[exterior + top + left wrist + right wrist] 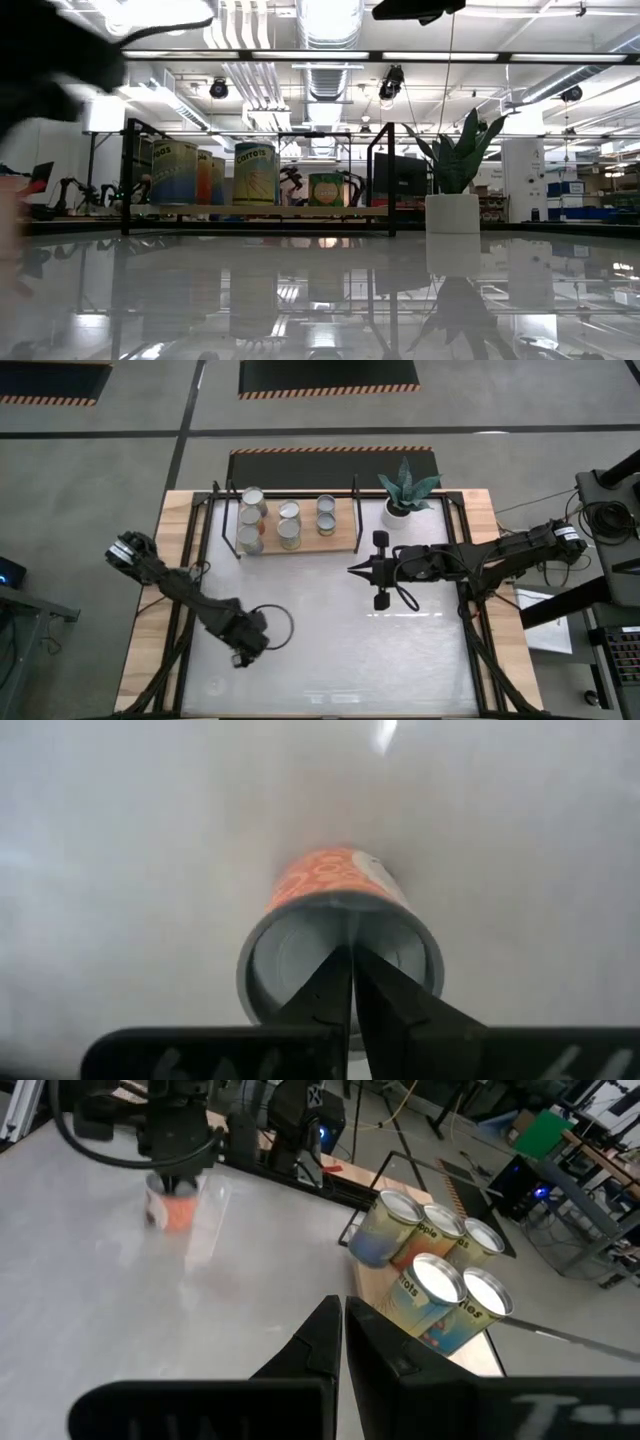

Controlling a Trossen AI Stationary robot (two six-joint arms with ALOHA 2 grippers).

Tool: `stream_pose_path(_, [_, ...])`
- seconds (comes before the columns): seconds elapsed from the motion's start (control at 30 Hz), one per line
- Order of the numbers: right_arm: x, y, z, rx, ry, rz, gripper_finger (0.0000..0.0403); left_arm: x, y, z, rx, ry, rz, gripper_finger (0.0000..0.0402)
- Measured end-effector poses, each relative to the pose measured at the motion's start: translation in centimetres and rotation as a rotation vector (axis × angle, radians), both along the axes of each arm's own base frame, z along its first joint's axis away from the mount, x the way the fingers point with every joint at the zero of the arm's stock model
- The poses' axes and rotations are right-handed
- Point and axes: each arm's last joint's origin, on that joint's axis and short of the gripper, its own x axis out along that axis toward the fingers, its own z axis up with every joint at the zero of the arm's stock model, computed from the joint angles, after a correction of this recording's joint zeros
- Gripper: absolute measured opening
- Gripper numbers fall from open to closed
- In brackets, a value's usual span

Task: Pick and place cans onto a shelf
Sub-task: Put the canned meatballs on the shelf

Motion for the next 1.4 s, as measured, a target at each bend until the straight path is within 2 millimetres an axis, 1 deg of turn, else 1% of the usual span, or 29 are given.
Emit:
stream_pose_path(0.13, [0.0,0.0,0.0,0.000,0.000,0.000,0.0009,3.7,1.2,0.3,0.100,-0.140,-0.078,0.0000])
stream_pose_path(0.23, [0.0,0.0,-0.1,0.000,0.008,0.000,0.0009,6.4,1.4,0.5,0.109,-0.166,-0.173,0.0000])
stream_pose_path(0.3, [0.0,0.0,-0.1,-0.001,0.012,-0.001,0.0009,7.7,1.2,0.9,0.120,-0.156,-0.251,0.0000])
stream_pose_path(0.4, [-0.1,0.0,-0.3,-0.004,0.030,-0.001,0.0009,8.8,0.6,1.6,0.156,-0.142,-0.345,0.0000])
stream_pose_path(0.53, [-0.2,0.0,-0.4,0.008,0.048,-0.007,0.0009,9.2,0.4,2.0,0.166,-0.137,-0.373,0.0000])
stream_pose_path(0.6, [-0.2,0.0,-0.5,0.016,0.049,-0.010,0.0009,9.2,0.5,2.1,0.167,-0.134,-0.371,0.0000])
stream_pose_path(0.73, [-0.2,0.0,-0.5,0.019,0.049,-0.011,0.0009,8.7,0.5,2.3,0.166,-0.126,-0.300,0.0002])
stream_pose_path(0.83, [-0.2,0.0,-0.5,0.024,0.048,-0.013,0.0009,8.3,0.3,2.3,0.165,-0.098,-0.264,0.0017])
stream_pose_path(0.93, [-0.2,0.0,-0.5,0.024,0.048,-0.013,0.0009,8.0,0.1,2.3,0.169,-0.085,-0.243,0.0048])
stream_pose_path(1.03, [-0.2,0.0,-0.5,0.024,0.048,-0.013,0.0009,7.9,0.1,2.3,0.179,-0.086,-0.221,0.0093])
stream_pose_path(1.13, [-0.2,0.0,-0.5,0.024,0.048,-0.013,0.0009,7.8,0.3,2.4,0.276,-0.101,-0.170,0.0143])
stream_pose_path(1.3, [-0.2,0.0,-0.5,0.024,0.048,-0.013,0.0009,7.2,-0.5,2.6,0.288,-0.102,-0.227,0.0211])
stream_pose_path(1.4, [-0.2,0.0,-0.5,0.024,0.049,-0.013,0.0009,7.1,-0.7,2.6,0.283,-0.106,-0.209,0.0243])
